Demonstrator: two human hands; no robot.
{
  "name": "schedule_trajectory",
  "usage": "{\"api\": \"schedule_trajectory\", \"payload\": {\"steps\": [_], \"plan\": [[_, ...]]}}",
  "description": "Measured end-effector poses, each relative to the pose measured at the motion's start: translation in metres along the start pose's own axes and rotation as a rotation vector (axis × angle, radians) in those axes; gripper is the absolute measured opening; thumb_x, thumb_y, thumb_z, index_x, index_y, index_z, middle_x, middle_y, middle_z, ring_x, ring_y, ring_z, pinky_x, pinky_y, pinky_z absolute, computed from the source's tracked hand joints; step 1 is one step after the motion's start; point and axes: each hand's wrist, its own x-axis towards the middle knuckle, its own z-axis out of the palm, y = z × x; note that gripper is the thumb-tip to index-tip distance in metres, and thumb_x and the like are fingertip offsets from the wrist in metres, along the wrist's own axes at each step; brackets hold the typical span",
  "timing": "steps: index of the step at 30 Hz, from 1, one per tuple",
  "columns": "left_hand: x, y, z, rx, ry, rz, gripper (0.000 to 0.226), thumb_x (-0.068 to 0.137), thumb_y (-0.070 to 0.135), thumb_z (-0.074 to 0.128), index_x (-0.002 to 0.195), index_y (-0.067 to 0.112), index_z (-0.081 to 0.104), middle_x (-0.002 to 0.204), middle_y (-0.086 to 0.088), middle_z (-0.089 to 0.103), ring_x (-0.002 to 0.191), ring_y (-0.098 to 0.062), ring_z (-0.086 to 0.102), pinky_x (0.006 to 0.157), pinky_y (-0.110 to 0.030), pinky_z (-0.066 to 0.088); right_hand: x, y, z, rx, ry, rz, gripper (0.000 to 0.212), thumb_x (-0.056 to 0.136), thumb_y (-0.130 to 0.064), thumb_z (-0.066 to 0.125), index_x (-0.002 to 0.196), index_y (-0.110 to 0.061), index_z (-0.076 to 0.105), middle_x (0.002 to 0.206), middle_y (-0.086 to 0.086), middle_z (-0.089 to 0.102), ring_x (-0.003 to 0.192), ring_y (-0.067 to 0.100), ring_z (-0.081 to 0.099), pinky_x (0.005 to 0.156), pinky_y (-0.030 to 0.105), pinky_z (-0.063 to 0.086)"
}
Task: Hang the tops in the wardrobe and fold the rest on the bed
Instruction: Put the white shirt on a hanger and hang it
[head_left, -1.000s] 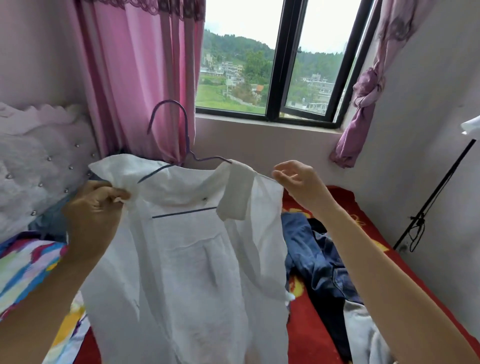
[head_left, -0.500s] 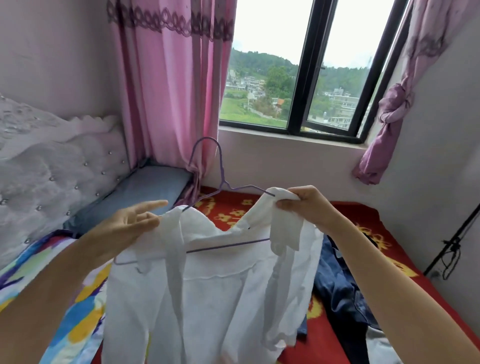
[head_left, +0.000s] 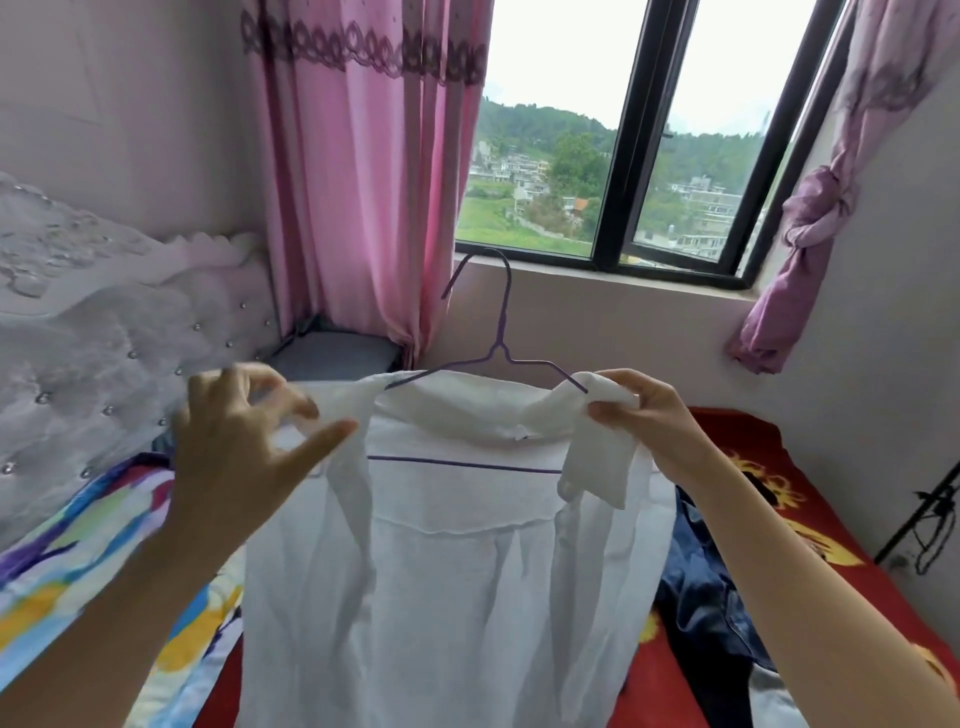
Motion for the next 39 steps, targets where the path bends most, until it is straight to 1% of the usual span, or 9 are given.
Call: {"api": "schedule_trajectory", "payload": {"steps": [4,8,14,17,22,27,30,35,39], "plan": [[0.033,-0.004,-0.002,0.103,-0.243,0.192,0.067,0.072,0.071,0.034,0.123,0.032,0.055,0.129,-0.010,0.053,0.113,-0.025,0.036,0.087,-0.056,0.037,-0.001,-0.004,-0.004,0.025,-0.048,-0.004,0.024,0.079,0.003,0.066,0.097,-0.013,0.066,0.081,-0.006,0.066,0.068,0.005,0.062,0.061,0.019,0.052],[0.040,-0.006,-0.001,-0.343,-0.723,-0.045,0.050,0.059,0.087,0.041,0.085,0.054,0.067,0.089,0.016,0.070,0.086,-0.001,0.061,0.080,-0.024,0.047,-0.001,-0.006,-0.007,0.040,-0.070,-0.021,0.024,0.079,0.003,0.065,0.095,-0.016,0.067,0.078,-0.007,0.066,0.068,0.006,0.062,0.061,0.020,0.052],[0.028,-0.017,-0.010,-0.798,-0.706,-0.442,0.023,0.084,-0.010,0.058,0.074,0.005,0.072,0.062,-0.003,0.068,0.054,-0.008,0.061,0.046,-0.013,0.046,-0.007,0.001,-0.016,0.096,-0.077,-0.002,0.023,0.081,0.003,0.062,0.092,-0.015,0.068,0.074,-0.006,0.067,0.066,0.009,0.063,0.057,0.022,0.052],[0.028,-0.015,-0.022,-0.850,-0.643,-0.510,0.003,0.072,0.015,0.074,0.075,0.015,0.075,0.073,-0.008,0.070,0.062,-0.012,0.064,0.052,-0.015,0.050,-0.007,0.001,-0.016,0.111,-0.089,0.001,0.020,0.083,0.003,0.059,0.093,-0.013,0.066,0.070,-0.007,0.066,0.062,0.007,0.061,0.054,0.021,0.050],[0.022,0.008,-0.036,-0.537,-0.636,-0.324,0.084,0.035,0.091,0.057,0.080,0.022,0.073,0.074,-0.001,0.071,0.062,-0.004,0.061,0.062,-0.016,0.047,-0.004,-0.001,-0.010,0.099,-0.154,0.004,0.019,0.081,0.002,0.062,0.092,-0.014,0.066,0.071,-0.007,0.066,0.062,0.007,0.062,0.055,0.022,0.053],[0.020,0.013,-0.039,-0.462,-0.681,-0.417,0.008,0.079,0.017,0.073,0.082,0.023,0.069,0.067,0.001,0.071,0.055,-0.002,0.059,0.060,-0.018,0.045,-0.004,0.003,-0.002,0.069,-0.191,0.012,0.021,0.080,0.004,0.063,0.089,-0.015,0.067,0.069,-0.006,0.066,0.062,0.009,0.061,0.055,0.022,0.052],[0.016,0.004,-0.041,-0.781,-0.727,-0.698,0.025,0.077,-0.010,0.066,0.091,0.009,0.072,0.070,-0.018,0.067,0.051,-0.016,0.058,0.045,-0.020,0.048,-0.005,0.004,-0.003,0.087,-0.208,0.017,0.018,0.077,0.000,0.070,0.086,-0.016,0.069,0.069,-0.004,0.066,0.063,0.013,0.061,0.055,0.022,0.052],[-0.003,-0.021,-0.041,-0.554,-0.681,-0.792,0.022,0.095,0.002,0.046,0.113,0.006,0.059,0.061,-0.014,0.056,0.036,-0.014,0.044,0.034,-0.017,0.035,-0.007,0.009,-0.008,0.140,-0.232,0.003,0.053,0.033,-0.043,0.090,0.080,-0.025,0.074,0.073,0.002,0.068,0.063,0.017,0.064,0.056,0.028,0.054],[-0.009,-0.017,-0.053,-0.162,-0.456,-0.332,0.061,0.072,0.074,0.044,0.107,0.028,0.064,0.108,0.008,0.065,0.094,-0.011,0.059,0.084,-0.026,0.043,-0.008,0.006,-0.005,0.200,-0.255,-0.026,0.034,0.052,-0.013,0.086,0.082,-0.025,0.074,0.075,0.002,0.069,0.065,0.019,0.064,0.057,0.028,0.054]]}}
